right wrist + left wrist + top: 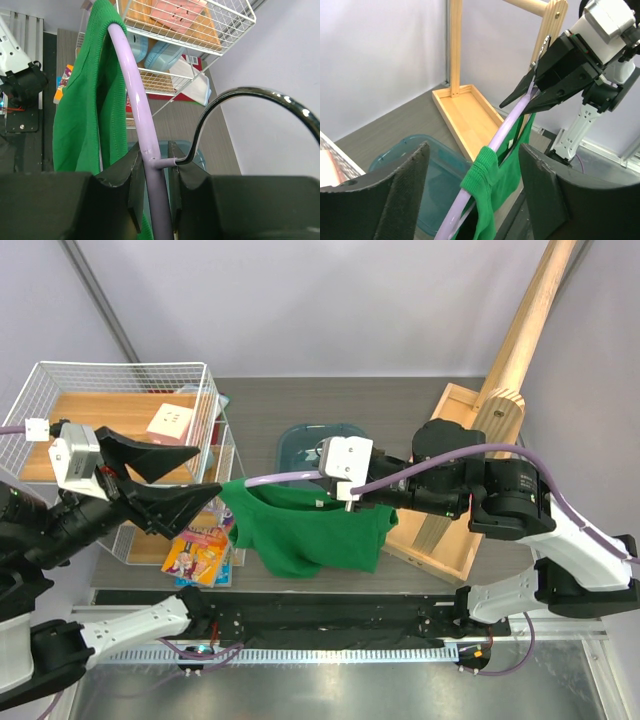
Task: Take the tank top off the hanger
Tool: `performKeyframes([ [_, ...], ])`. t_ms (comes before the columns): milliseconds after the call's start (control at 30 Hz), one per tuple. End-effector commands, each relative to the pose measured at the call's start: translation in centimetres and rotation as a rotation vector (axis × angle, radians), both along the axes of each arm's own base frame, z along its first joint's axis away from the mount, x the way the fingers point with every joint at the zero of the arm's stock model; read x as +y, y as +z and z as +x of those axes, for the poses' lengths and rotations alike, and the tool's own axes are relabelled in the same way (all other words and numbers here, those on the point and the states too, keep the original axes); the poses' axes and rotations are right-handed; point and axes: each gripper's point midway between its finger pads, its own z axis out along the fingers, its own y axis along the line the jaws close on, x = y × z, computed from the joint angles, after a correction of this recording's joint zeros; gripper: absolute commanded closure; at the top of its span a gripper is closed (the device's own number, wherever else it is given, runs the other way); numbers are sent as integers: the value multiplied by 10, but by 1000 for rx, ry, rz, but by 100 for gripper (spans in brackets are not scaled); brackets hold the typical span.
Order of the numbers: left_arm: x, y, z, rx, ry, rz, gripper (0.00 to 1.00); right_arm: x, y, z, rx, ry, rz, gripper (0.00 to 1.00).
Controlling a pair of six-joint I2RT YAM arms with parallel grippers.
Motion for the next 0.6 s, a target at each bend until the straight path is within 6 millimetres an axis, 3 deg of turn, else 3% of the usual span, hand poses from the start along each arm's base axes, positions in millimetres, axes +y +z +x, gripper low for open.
performKeyframes([
  [0,-21,-18,3,40,-61,96,32,-16,40,-9,-22,20,127,99],
  [200,-38,-32,-2,71,-146,146,52,-21,40,-11,-14,22,127,99],
  [267,-41,-37,-2,79,-158,164,51,-23,41,-13,-11,30,132,99],
  [300,-42,-39,-4,82,-169,169,45,-25,42,-14,-8,31,138,99],
  [400,-46,-48,-9,99,-214,197,45,-27,44,-16,-4,40,146,99],
  [567,-41,-49,-11,99,-204,190,74,-26,40,-15,-1,35,132,99],
])
